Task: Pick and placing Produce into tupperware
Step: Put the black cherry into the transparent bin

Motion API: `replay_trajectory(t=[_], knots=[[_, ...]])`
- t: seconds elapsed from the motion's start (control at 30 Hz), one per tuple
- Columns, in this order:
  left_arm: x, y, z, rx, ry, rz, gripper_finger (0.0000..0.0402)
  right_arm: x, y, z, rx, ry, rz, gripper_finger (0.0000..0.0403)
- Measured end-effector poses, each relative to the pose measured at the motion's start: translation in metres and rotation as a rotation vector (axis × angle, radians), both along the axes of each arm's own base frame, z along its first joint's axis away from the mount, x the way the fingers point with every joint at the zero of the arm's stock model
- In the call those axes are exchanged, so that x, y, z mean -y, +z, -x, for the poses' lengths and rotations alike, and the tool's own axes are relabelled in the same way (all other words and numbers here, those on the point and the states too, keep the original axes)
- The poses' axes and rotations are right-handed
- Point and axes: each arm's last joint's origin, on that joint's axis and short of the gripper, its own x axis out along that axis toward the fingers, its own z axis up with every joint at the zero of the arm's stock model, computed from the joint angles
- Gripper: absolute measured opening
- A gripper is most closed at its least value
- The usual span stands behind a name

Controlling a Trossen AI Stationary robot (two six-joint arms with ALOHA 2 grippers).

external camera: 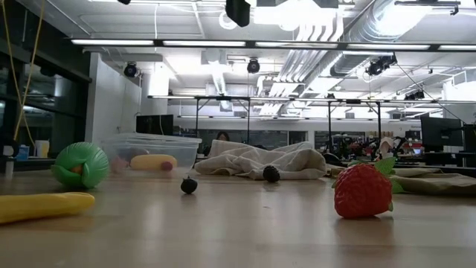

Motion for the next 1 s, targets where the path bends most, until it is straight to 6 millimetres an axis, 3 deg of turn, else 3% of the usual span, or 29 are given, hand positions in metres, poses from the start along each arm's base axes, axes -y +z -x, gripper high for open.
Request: replay_trajectory(t=[0.37,0.67,1.0], knots=[[-0.010,0.005,0.003,0.075,-0.046,0.549,0.0166,-0.003,-0.001,0.000,0.034,0.056,0.106,0.0000],[-0.030,0.005,0.003,0.097,0.006,0.661,0.0166,-0.012,0.000,0.000,0.066,0.104,0.163,0.0000],[-0.031,0.006,0.001,0.098,-0.030,0.678,0.0166,-0.012,0.001,0.000,0.081,0.104,0.168,0.0000]])
